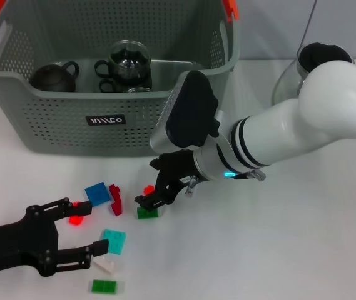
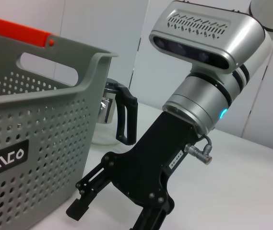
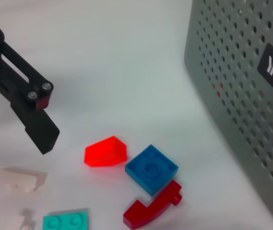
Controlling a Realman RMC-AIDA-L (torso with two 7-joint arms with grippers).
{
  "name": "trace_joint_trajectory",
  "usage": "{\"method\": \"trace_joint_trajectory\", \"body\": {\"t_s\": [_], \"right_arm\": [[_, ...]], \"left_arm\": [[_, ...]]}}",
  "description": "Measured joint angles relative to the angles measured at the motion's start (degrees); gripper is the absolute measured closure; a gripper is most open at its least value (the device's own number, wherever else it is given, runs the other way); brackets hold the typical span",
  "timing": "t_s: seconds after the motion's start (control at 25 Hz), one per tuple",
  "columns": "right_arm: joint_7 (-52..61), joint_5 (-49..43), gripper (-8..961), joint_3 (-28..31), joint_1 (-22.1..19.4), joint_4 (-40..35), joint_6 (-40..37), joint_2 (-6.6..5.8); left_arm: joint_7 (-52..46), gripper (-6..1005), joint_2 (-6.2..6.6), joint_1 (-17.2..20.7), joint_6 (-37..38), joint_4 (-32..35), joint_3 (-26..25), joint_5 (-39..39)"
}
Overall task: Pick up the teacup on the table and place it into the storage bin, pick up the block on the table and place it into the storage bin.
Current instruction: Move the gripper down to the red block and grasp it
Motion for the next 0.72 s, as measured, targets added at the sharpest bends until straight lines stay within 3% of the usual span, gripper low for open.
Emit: {"method": "trace_joint_trajectory", "body": {"t_s": [0.48,0.68,0.72], "right_arm": [[-0.7,5.9,244,-6.3,-0.1,1.4,6.4,0.0],[-0.7,6.9,436,-7.3,-0.4,1.5,7.1,0.0],[-0.7,7.1,437,-7.4,-0.5,1.5,7.1,0.0]], "left_arm": [[0.0,156,0.32,-0.7,-0.1,-0.8,0.1,0.1],[0.0,156,0.38,-0.8,-0.1,-0.9,0.1,0.1],[0.0,156,0.38,-0.8,-0.1,-0.9,0.1,0.1]]}}
